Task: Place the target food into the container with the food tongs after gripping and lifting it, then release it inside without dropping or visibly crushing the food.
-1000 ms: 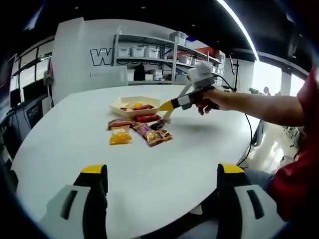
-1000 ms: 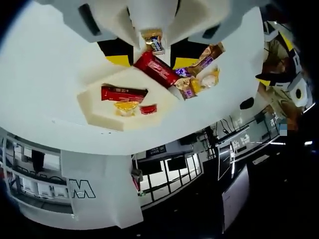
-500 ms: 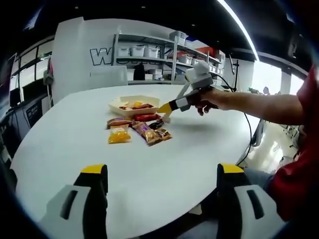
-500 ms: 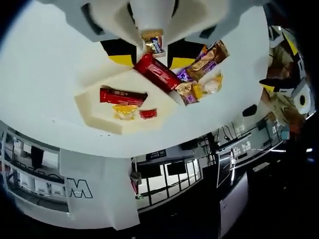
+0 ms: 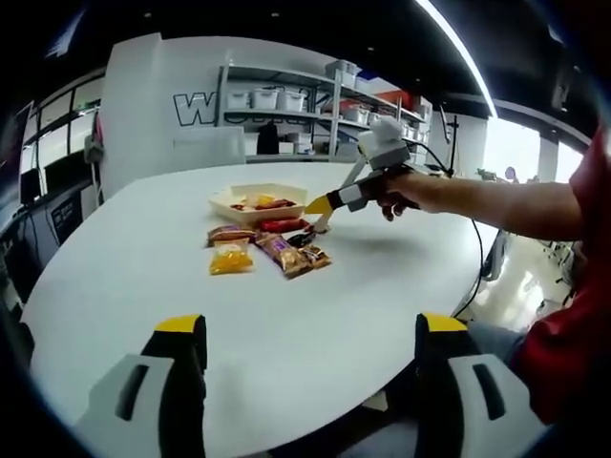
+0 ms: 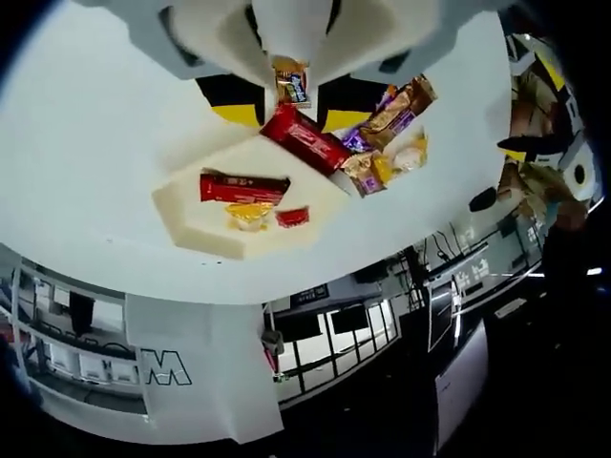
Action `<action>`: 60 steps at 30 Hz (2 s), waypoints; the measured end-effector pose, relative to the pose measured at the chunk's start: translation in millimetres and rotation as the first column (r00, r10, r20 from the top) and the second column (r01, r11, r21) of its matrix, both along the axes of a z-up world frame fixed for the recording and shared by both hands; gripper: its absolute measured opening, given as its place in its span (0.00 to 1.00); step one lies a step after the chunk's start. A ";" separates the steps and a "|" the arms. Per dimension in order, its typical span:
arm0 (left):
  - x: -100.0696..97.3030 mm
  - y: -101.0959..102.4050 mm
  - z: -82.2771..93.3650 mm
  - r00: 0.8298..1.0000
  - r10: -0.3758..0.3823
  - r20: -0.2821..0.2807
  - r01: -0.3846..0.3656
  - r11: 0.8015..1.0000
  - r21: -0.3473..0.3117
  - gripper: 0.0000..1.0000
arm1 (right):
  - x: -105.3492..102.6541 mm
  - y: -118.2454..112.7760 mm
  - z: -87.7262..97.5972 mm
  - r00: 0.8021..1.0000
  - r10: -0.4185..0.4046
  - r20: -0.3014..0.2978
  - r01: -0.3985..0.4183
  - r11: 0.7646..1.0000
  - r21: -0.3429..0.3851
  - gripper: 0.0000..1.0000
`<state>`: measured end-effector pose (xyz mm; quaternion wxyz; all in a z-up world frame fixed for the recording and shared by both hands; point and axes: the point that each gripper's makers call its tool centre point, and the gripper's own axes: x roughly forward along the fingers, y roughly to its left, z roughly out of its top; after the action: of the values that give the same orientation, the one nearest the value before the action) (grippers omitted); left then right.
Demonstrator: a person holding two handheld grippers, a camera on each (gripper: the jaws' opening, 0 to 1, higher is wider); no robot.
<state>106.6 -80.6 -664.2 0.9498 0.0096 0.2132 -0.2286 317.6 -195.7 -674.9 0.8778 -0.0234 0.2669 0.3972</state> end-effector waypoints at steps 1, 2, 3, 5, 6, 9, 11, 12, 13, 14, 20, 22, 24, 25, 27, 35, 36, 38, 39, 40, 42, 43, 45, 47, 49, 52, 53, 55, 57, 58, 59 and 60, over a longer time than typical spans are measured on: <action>0.0 -0.2 0.2 1.000 0.000 0.001 0.000 1.000 0.000 0.88 | -0.3 0.1 2.3 1.000 0.000 0.002 0.000 1.000 0.006 0.16; 0.2 -0.9 0.5 1.000 -0.001 0.002 0.001 1.000 -0.001 0.88 | -0.9 0.3 5.8 1.000 0.001 0.010 -0.001 1.000 0.010 0.16; 0.1 -1.7 0.6 1.000 -0.002 0.003 0.002 1.000 -0.003 0.88 | -1.2 0.2 8.2 1.000 0.002 0.015 -0.002 1.000 0.011 0.16; -0.3 -4.1 0.2 1.000 -0.006 0.002 0.006 1.000 -0.004 0.88 | -2.1 -0.3 15.2 1.000 0.001 0.029 -0.002 1.000 0.019 0.17; -0.5 -5.1 -0.1 1.000 -0.008 0.002 0.008 1.000 -0.003 0.88 | -1.6 -1.1 17.7 0.999 0.000 0.034 -0.001 1.000 0.024 0.17; -1.1 -7.6 -0.9 1.000 -0.016 0.001 0.016 1.000 0.001 0.88 | 0.1 -4.3 30.3 0.999 -0.008 0.050 0.005 0.999 0.052 0.17; -0.9 -8.7 -0.2 1.000 -0.018 0.003 0.018 1.000 -0.002 0.88 | 0.8 -6.0 35.7 0.998 -0.011 0.061 0.008 0.998 0.056 0.17; -0.7 -8.9 0.2 1.000 -0.019 0.004 0.019 1.000 -0.003 0.88 | 0.6 -6.8 39.3 0.998 -0.013 0.065 0.009 0.998 0.061 0.17; -0.4 -9.1 0.5 1.000 -0.019 0.004 0.019 1.000 -0.003 0.88 | 0.6 -7.0 40.5 0.998 -0.014 0.067 0.009 0.998 0.063 0.17; -0.2 -9.3 0.8 1.000 -0.019 0.005 0.019 1.000 -0.002 0.88 | 1.0 -7.5 43.1 0.997 -0.014 0.072 0.010 0.998 0.066 0.17; 1.7 -11.5 3.1 1.000 -0.023 0.012 0.023 1.000 -0.004 0.88 | 10.0 -9.1 61.5 0.995 -0.021 0.102 0.013 0.996 0.084 0.17; 1.5 -12.0 2.9 1.000 -0.024 0.011 0.024 1.000 -0.004 0.88 | 14.1 -8.8 66.0 0.994 -0.024 0.111 0.014 0.996 0.088 0.17; 1.5 -11.8 2.3 1.000 -0.024 0.009 0.024 1.000 -0.002 0.88 | 17.2 -7.9 69.3 0.993 -0.024 0.117 0.014 0.996 0.088 0.17; 1.5 -10.9 1.7 1.000 -0.022 0.008 0.022 1.000 0.000 0.88 | 20.6 -6.9 72.4 0.992 -0.025 0.122 0.014 0.996 0.088 0.17; 1.6 -9.6 1.2 1.000 -0.019 0.006 0.019 1.000 -0.002 0.88 | 23.5 -5.4 75.7 0.991 -0.025 0.130 0.013 0.996 0.091 0.17; 2.2 -4.1 1.9 1.000 -0.008 0.004 0.008 1.000 0.007 0.88 | 33.5 4.2 87.1 0.986 -0.027 0.166 0.009 0.994 0.106 0.18; 2.2 -4.0 2.1 1.000 -0.008 0.004 0.008 1.000 0.007 0.88 | 34.0 4.5 87.3 0.986 -0.026 0.167 0.008 0.994 0.106 0.18; 2.6 -2.9 2.8 1.000 -0.007 0.004 0.007 1.000 0.008 0.88 | 36.8 6.7 86.8 0.986 -0.025 0.164 0.007 0.994 0.107 0.18; 2.7 -2.5 3.0 1.000 -0.006 0.005 0.006 1.000 0.008 0.88 | 37.1 6.8 86.5 0.986 -0.024 0.164 0.007 0.994 0.105 0.18; 2.8 -2.2 3.2 1.000 -0.006 0.005 0.006 1.000 0.009 0.88 | 37.3 6.9 86.1 0.986 -0.024 0.165 0.007 0.995 0.103 0.18; 3.1 -0.5 3.9 1.000 -0.001 0.006 0.001 1.000 0.008 0.88 | 36.5 7.4 85.4 0.986 -0.020 0.163 0.003 0.995 0.102 0.18; 3.1 0.0 3.6 1.000 0.000 0.005 0.000 1.000 0.008 0.88 | 36.1 6.6 84.2 0.986 -0.018 0.164 0.002 0.995 0.099 0.18; 3.0 0.4 2.7 1.000 0.000 0.003 0.000 1.000 0.009 0.88 | 34.4 4.2 80.4 0.987 -0.016 0.161 0.001 0.996 0.089 0.19; 3.3 0.0 0.9 1.000 -0.003 -0.001 0.003 1.000 0.012 0.88 | 33.1 0.6 77.5 0.986 -0.013 0.164 0.000 0.997 0.078 0.19; 3.9 -1.2 -0.3 1.000 -0.007 -0.003 0.007 1.000 0.012 0.88 | 32.2 -5.3 73.4 0.989 -0.017 0.150 0.005 0.997 0.080 0.20; 4.7 -4.8 -0.2 1.000 -0.014 -0.003 0.014 1.000 0.010 0.88 | 27.1 -11.7 71.7 0.990 -0.024 0.139 0.012 0.996 0.086 0.20; 5.0 -5.6 -0.1 1.000 -0.016 -0.001 0.016 1.000 0.010 0.88 | 25.3 -15.1 71.7 0.990 -0.029 0.141 0.017 0.996 0.089 0.20; 5.3 -6.2 -0.4 1.000 -0.016 -0.002 0.016 1.000 0.008 0.88 | 23.7 -18.8 71.4 0.989 -0.036 0.142 0.022 0.995 0.094 0.20; 5.6 -8.5 -2.6 1.000 -0.020 -0.006 0.020 1.000 0.005 0.88 | 20.0 -26.0 68.4 0.990 -0.046 0.133 0.033 0.994 0.101 0.21; 5.8 -9.5 -3.5 1.000 -0.023 -0.008 0.023 1.000 0.007 0.88 | 18.9 -28.4 66.9 0.990 -0.050 0.133 0.037 0.994 0.100 0.21; 5.8 -11.3 -4.5 1.000 -0.027 -0.010 0.027 1.000 0.009 0.88 | 17.2 -32.2 64.2 0.990 -0.054 0.128 0.042 0.994 0.099 0.21; 5.7 -13.1 -4.7 0.999 -0.032 -0.011 0.032 0.999 0.010 0.88 | 16.1 -34.4 62.4 0.991 -0.057 0.122 0.045 0.994 0.099 0.21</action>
<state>112.3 -93.7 -668.8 0.9448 0.0167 0.2193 -0.2427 333.8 -230.0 -612.5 0.9027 0.0010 0.1929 0.3846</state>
